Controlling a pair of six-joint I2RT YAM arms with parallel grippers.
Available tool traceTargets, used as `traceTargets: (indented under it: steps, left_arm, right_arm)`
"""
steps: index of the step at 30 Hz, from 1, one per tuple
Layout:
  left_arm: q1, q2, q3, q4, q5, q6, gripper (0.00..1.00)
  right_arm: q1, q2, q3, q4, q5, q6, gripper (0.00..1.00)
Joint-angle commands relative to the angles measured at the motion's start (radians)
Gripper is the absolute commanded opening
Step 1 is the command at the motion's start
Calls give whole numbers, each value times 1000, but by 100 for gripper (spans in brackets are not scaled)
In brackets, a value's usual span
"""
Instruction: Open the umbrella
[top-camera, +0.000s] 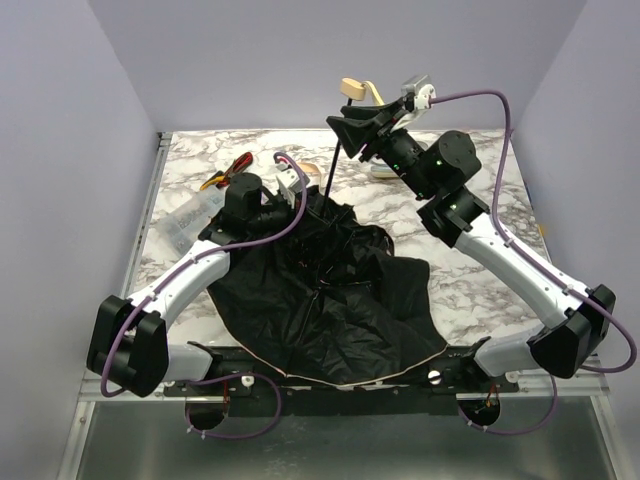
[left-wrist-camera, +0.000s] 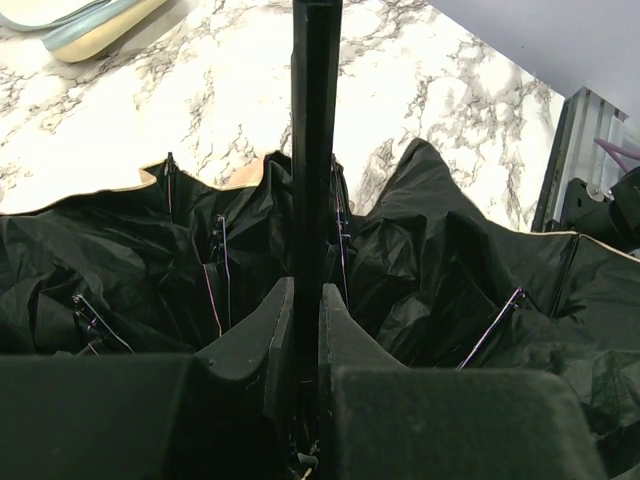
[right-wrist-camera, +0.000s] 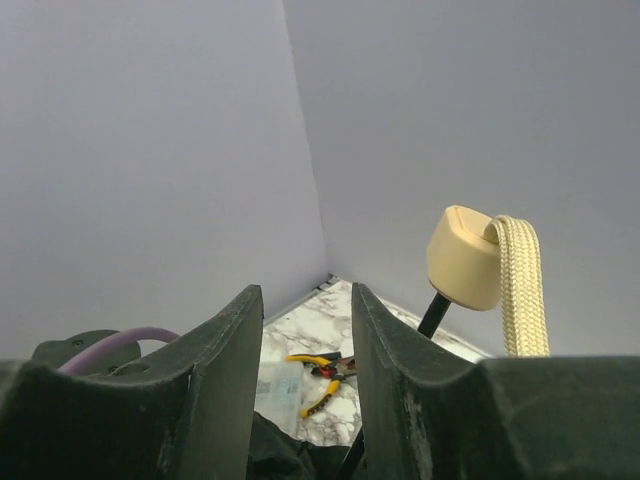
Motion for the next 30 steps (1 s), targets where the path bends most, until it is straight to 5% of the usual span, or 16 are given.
traceTargets:
  steps: [1,11,19,28,30]
  left_arm:
    - [3,-30,24,59,37,-43,0]
    - [50,-34,70,141,20,-160,0]
    - [36,-42,70,195,92,-106,0]
    - [13,-83,68,165,122,-29,0]
    - [6,-98,59,157,127,2,0]
  right_arm:
    - [4,15,9,11,8,14,44]
    - [4,-155,-115,-213,41,-7,45]
    - [4,-43,-57,-151,14,100,71]
    - [4,82,20,-73,-88,165,68]
    - [4,98,31,-69,-85,161,56]
